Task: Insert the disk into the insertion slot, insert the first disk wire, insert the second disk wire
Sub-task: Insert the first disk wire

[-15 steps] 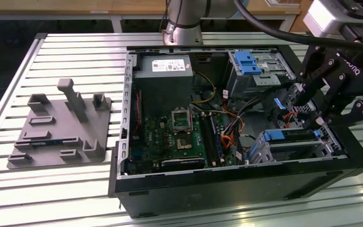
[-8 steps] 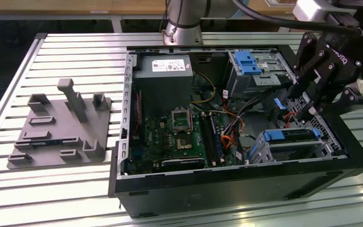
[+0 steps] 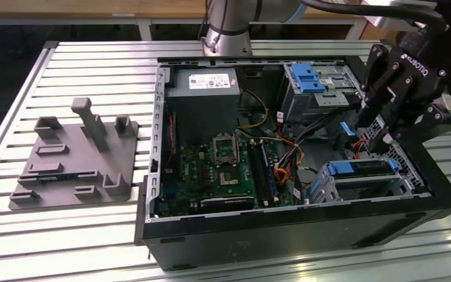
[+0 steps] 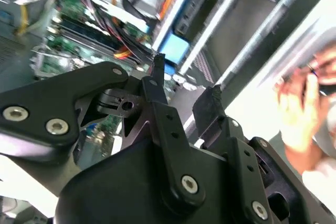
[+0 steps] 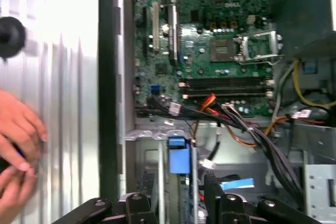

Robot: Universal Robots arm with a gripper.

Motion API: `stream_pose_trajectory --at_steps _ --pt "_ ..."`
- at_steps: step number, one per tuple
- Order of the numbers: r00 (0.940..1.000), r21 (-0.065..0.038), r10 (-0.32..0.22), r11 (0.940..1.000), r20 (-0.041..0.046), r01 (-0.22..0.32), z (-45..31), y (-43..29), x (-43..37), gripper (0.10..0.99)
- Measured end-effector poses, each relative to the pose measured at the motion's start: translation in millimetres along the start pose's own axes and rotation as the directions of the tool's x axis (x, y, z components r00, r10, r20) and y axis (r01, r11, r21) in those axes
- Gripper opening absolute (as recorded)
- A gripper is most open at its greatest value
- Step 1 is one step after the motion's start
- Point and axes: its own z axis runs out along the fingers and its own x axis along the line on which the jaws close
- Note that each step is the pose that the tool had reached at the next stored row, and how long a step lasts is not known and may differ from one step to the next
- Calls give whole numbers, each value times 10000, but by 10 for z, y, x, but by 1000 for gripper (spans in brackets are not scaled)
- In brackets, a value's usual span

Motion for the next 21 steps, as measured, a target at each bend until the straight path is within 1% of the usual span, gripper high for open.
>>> stream_pose_trajectory --at_steps 1,4,6,8,11,12,14,15,16,17,18,20,21 --pt "9999 0 9 10000 -125 -9 0 -5 -18 498" --pt "9999 -2 10 10000 -130 -10 -4 -54 -77 498" --pt "9999 -2 7 10000 -130 -7 -7 -100 -102 498" --pt "9999 -4 -18 10000 -119 18 -9 -143 -111 498" --pt "9999 -27 -67 10000 -116 67 -12 -238 -117 498" --pt "9999 -67 -88 9999 -120 87 -12 -266 -119 498" --pt "9998 -188 -123 9998 -131 121 -9 -315 -121 498" --pt "9998 -265 -138 9996 -151 134 -7 -341 -123 498" --pt "9997 -327 -148 9994 -192 142 -5 -361 -125 498" --pt "9995 -361 -149 9993 -288 138 -6 -372 -126 498" --pt "9989 -369 -141 9992 -445 125 -8 -379 -126 498" --pt "9967 -353 -112 9993 -801 84 -7 -380 -125 498" --pt "9953 -310 -69 9995 -969 40 -6 -380 -126 498"
